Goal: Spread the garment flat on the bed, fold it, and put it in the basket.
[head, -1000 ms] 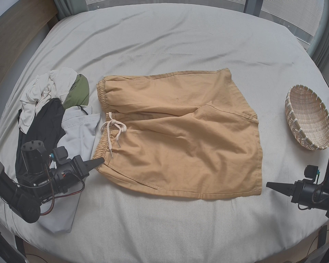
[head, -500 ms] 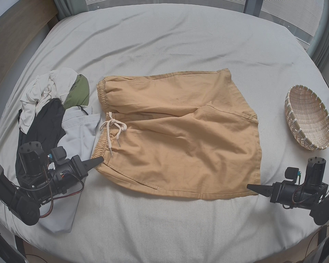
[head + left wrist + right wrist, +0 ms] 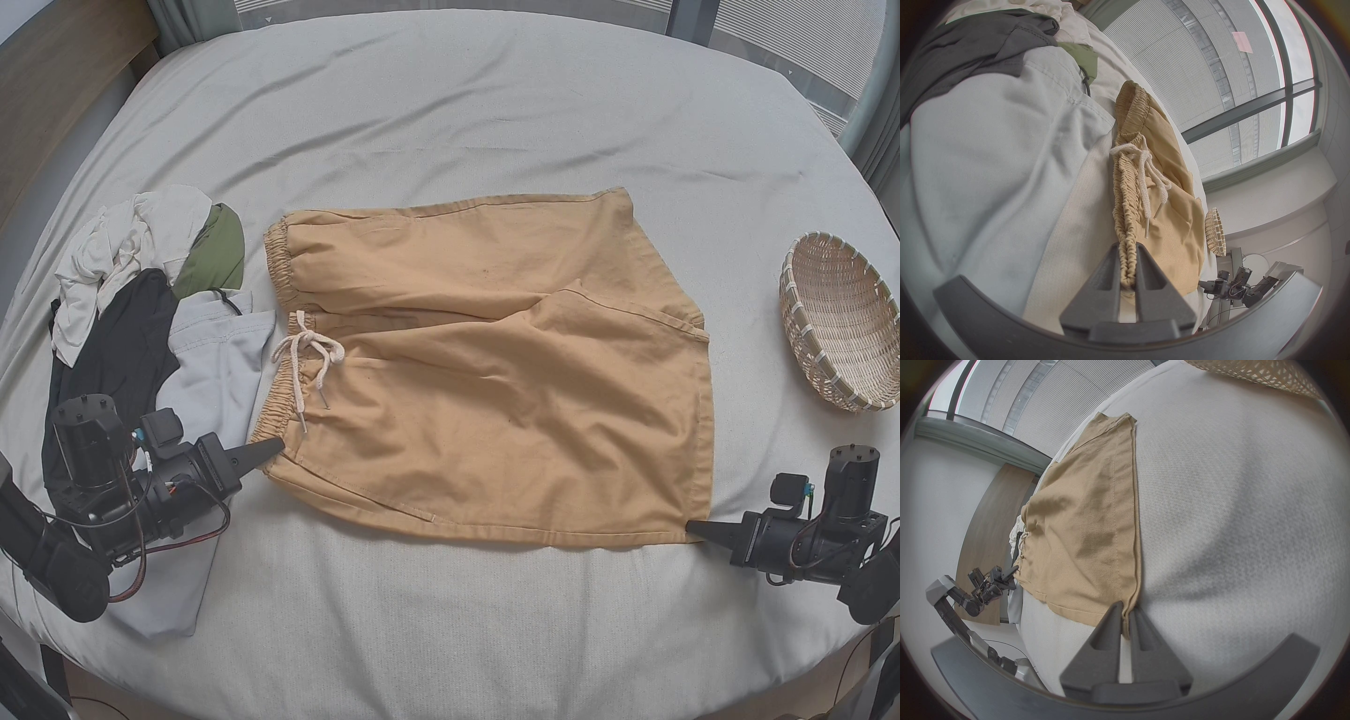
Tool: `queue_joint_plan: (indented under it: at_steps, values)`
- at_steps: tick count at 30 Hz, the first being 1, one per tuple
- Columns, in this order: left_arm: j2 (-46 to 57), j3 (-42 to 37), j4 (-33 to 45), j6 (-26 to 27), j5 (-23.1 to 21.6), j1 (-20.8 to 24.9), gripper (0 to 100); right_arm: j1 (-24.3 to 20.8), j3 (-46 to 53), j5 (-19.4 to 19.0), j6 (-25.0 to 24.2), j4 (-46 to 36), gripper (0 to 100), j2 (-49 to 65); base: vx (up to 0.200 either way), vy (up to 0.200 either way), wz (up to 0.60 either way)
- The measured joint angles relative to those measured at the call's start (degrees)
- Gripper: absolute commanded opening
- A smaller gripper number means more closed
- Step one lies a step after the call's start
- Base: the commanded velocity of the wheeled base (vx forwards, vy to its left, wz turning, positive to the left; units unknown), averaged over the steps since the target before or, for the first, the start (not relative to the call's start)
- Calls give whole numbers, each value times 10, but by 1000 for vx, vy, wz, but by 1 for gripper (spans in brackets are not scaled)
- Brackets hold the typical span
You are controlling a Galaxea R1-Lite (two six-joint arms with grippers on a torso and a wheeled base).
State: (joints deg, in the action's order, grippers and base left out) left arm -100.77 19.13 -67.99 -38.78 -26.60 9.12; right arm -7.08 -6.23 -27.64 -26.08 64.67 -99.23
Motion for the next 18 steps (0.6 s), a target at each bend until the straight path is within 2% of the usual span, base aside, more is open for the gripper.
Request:
queue_joint_plan:
  at_steps: [3,8,12,18]
  values:
    - [2,-19,0,0,-13,-2,0,0,11,0,-13,-5,0,25,0,0,0]
    - [7,-64,2,0,-59,-16,0,2,37,0,-19,-14,0,66,0,0,0]
    - [14,-87,5,1,-70,-24,0,8,48,1,-19,-30,0,87,0,0,0]
    - [29,-120,6,6,-81,-26,0,12,52,1,0,-124,0,122,0,0,0]
